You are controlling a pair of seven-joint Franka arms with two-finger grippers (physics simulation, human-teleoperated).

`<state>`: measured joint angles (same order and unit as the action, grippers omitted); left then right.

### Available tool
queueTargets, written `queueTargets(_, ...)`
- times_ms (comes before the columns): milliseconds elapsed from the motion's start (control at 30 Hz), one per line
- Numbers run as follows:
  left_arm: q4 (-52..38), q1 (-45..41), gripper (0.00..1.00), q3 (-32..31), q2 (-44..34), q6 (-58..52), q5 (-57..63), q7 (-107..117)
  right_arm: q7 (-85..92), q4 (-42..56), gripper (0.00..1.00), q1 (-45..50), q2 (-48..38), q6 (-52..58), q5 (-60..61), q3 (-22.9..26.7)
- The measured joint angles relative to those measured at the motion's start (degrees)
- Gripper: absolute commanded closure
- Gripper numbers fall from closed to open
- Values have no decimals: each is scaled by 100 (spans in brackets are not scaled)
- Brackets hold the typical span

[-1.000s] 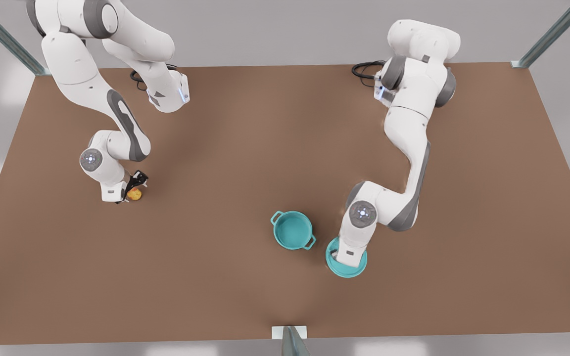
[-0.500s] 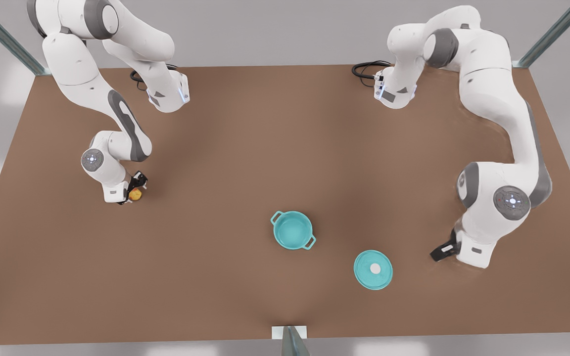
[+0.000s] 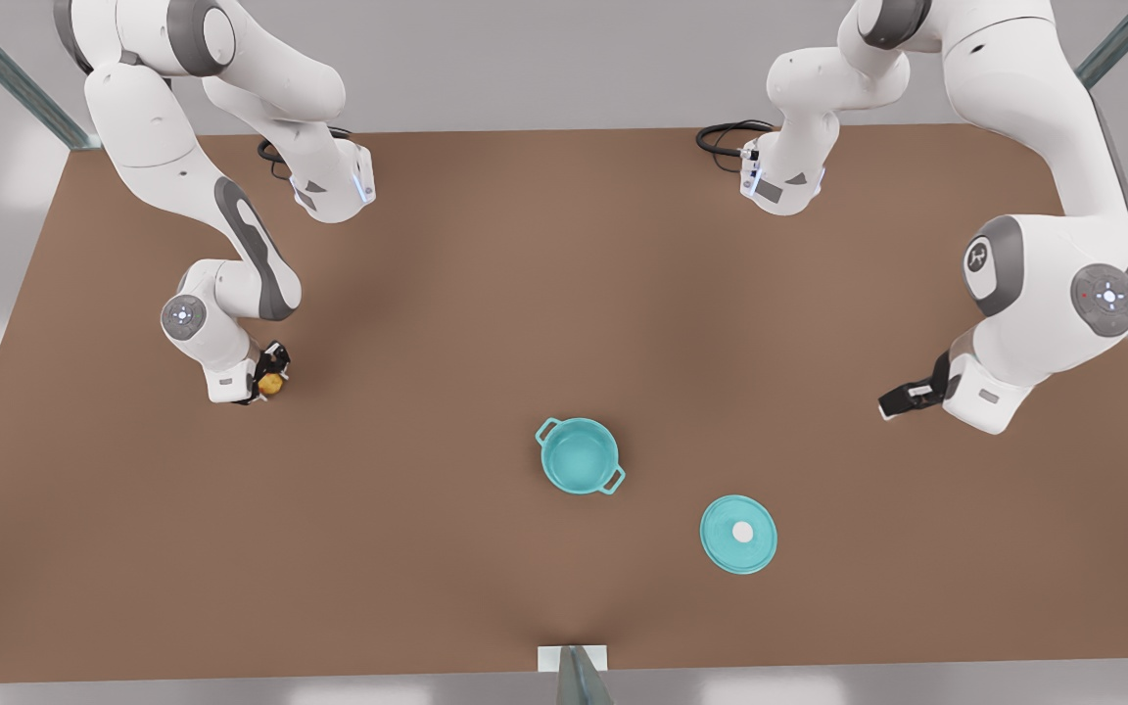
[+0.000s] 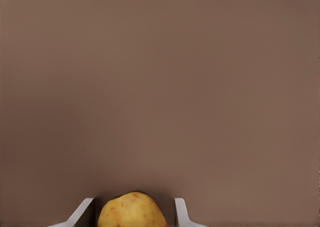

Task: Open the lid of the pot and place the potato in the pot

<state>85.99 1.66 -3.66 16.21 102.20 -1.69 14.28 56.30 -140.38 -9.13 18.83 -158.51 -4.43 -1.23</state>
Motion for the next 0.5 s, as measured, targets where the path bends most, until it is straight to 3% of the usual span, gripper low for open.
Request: queueTargets(500,6,-8,0,-2,37,-76,-2,-611,256,-8,33,-53,-49,15,0,43)
